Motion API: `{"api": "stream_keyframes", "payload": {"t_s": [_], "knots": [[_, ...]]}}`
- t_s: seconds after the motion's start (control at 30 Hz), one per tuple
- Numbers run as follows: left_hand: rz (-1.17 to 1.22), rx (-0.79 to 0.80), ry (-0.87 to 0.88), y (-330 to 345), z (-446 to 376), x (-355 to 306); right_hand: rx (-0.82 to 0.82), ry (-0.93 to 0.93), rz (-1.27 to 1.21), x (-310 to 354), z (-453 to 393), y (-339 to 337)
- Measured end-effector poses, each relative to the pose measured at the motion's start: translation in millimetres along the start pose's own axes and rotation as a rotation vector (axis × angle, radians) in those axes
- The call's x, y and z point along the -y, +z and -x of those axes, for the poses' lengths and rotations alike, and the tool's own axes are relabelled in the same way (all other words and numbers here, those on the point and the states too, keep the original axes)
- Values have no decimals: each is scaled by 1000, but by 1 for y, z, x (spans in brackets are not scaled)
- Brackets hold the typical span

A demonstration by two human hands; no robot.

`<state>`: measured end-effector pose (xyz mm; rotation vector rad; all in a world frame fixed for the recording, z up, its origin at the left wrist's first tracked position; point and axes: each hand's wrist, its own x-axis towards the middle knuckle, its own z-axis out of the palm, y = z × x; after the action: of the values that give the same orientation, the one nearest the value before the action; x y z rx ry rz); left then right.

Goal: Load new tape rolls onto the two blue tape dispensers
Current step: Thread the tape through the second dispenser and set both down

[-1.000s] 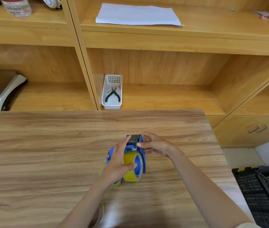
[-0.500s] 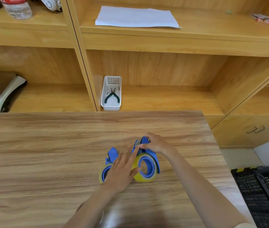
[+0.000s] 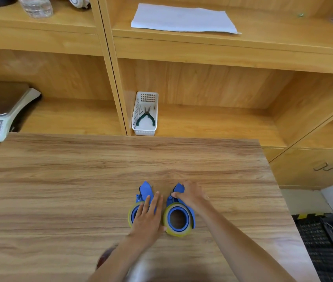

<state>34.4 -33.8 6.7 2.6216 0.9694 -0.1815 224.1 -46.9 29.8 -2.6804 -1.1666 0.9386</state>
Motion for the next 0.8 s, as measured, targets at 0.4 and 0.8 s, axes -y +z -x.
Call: {"api": "stream_keyframes", "payload": {"t_s": [0.4, 0.8], "knots": [[22, -33, 66, 23, 3, 17, -135, 61, -49, 7, -4, 17], [-56, -77, 88, 30, 8, 14, -3, 171, -570, -6, -3, 25]]}}
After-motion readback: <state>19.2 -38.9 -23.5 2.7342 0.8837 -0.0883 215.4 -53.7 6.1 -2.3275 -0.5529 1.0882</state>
